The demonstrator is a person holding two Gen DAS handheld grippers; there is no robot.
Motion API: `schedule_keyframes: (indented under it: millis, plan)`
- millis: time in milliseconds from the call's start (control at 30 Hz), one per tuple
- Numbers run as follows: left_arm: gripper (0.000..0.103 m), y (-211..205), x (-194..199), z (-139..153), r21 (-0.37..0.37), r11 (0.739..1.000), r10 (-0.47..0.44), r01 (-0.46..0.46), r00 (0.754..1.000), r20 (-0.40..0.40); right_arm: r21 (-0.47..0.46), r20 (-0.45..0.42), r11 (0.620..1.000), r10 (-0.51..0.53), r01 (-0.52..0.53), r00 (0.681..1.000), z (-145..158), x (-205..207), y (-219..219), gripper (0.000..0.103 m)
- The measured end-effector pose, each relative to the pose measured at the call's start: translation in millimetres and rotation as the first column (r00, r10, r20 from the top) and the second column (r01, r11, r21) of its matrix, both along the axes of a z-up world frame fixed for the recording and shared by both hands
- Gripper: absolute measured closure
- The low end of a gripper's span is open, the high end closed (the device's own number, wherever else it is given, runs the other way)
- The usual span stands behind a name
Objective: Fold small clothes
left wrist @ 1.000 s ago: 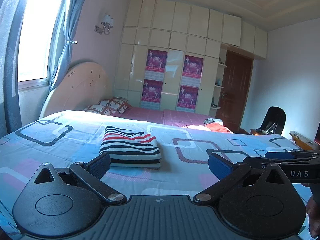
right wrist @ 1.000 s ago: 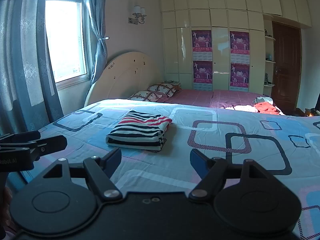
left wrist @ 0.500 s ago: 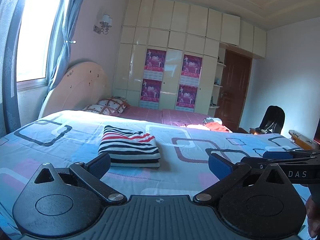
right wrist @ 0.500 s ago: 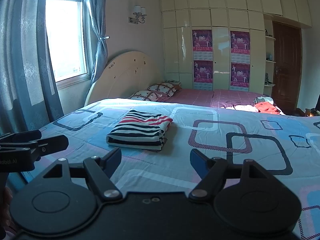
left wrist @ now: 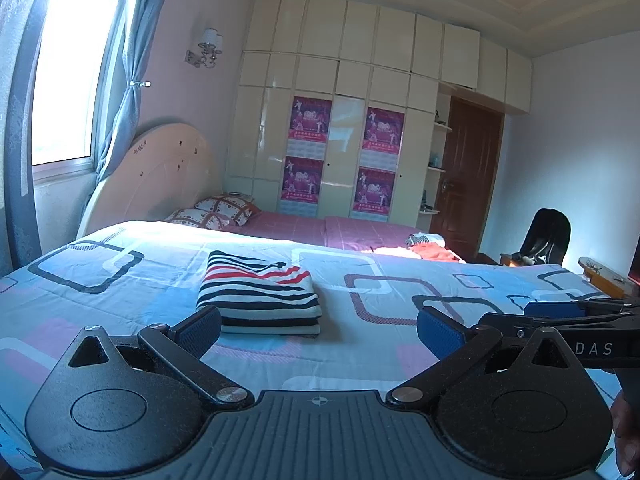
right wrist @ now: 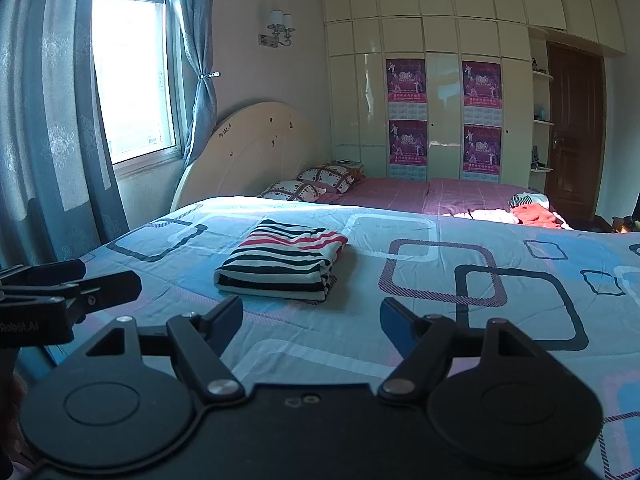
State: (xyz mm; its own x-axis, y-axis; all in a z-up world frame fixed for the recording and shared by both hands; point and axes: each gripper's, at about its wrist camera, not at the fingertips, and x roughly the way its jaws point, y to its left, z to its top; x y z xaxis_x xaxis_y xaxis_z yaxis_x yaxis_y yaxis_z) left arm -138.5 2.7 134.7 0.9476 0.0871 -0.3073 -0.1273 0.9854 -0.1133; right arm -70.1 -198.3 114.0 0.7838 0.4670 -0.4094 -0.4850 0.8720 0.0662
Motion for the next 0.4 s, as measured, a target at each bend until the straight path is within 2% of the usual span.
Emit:
schedule_keyframes:
  millis: [400]
  plan:
    - [0.001,-4.0,6.5,-2.7,0.028,1.0,0.009,-0.009,1.0,0.02,-0.002,-0.005,1.0,0.019,-0.019,1.0,-3.3,8.7,5.5,0.028]
